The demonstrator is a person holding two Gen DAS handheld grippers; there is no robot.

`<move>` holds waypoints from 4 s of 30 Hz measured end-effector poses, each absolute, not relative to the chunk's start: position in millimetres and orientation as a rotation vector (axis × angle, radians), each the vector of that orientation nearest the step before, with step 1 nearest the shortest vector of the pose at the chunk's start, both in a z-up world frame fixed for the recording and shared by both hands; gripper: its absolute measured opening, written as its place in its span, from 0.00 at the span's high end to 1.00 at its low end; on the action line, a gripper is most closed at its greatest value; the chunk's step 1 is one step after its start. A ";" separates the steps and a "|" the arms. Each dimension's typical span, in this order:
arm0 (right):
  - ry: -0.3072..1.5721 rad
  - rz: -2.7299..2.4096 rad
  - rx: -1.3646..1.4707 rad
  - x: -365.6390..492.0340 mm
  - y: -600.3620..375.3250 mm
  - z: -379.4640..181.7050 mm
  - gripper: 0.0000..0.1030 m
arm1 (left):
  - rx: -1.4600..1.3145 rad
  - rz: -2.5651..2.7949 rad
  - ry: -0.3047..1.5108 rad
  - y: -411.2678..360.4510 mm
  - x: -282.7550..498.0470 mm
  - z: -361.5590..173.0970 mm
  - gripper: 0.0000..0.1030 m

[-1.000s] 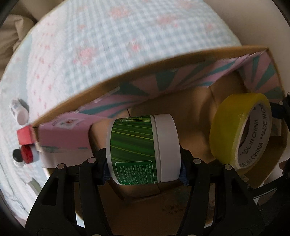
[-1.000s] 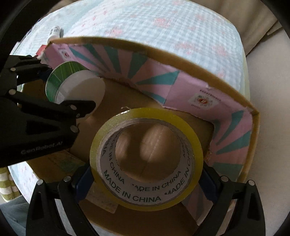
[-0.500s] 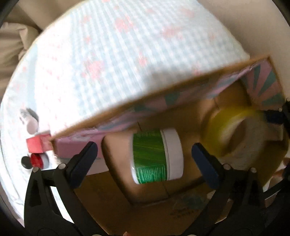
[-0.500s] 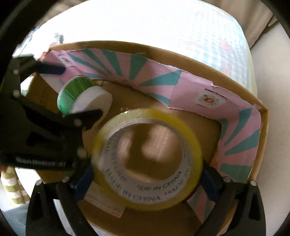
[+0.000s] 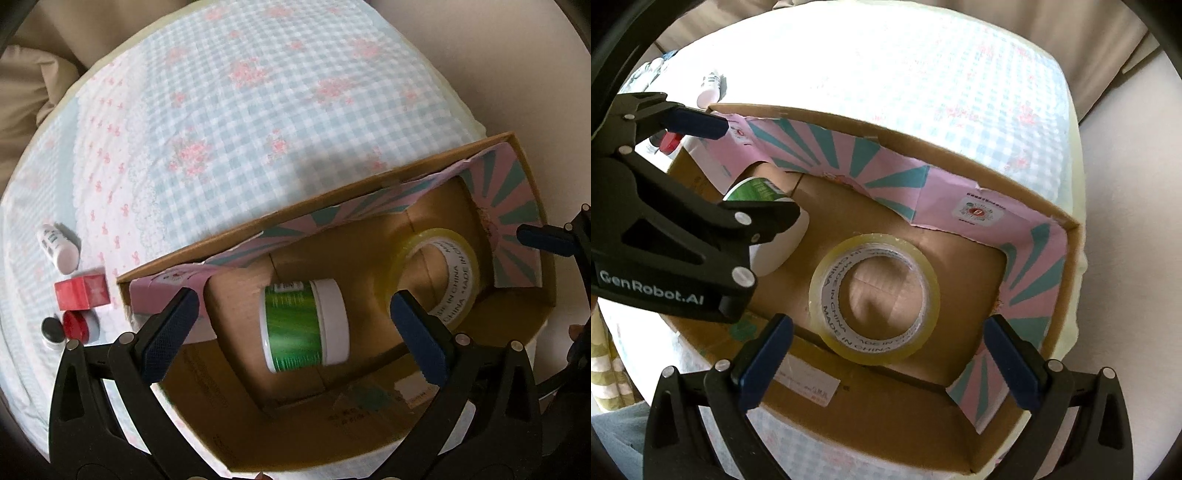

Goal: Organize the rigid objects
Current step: 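Lower the green jar into the box and open the left gripper while the right gripper releases the tape, then lift both grippers out of the box and move back over the remaining items, then grasp the white-lidded jar with the left gripper while the right gripper grasps the red-lidded jar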

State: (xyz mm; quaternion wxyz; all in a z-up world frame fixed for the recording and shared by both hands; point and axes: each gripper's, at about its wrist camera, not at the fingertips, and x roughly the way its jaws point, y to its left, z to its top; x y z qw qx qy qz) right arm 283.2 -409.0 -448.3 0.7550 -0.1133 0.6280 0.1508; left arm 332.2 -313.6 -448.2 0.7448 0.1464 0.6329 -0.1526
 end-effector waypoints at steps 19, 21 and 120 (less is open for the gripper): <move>1.278 0.300 -0.241 240.1 -399.7 -363.7 0.00 | 0.270 -0.350 1.250 -300.9 278.6 -331.0 0.00; 1.261 0.287 -0.234 236.4 -398.3 -350.6 0.00 | 0.253 -0.342 1.219 -293.1 269.1 -308.1 0.00; 1.535 0.193 -0.130 412.0 35.5 -532.9 0.52 | 0.104 0.014 1.343 136.8 269.3 -533.8 0.33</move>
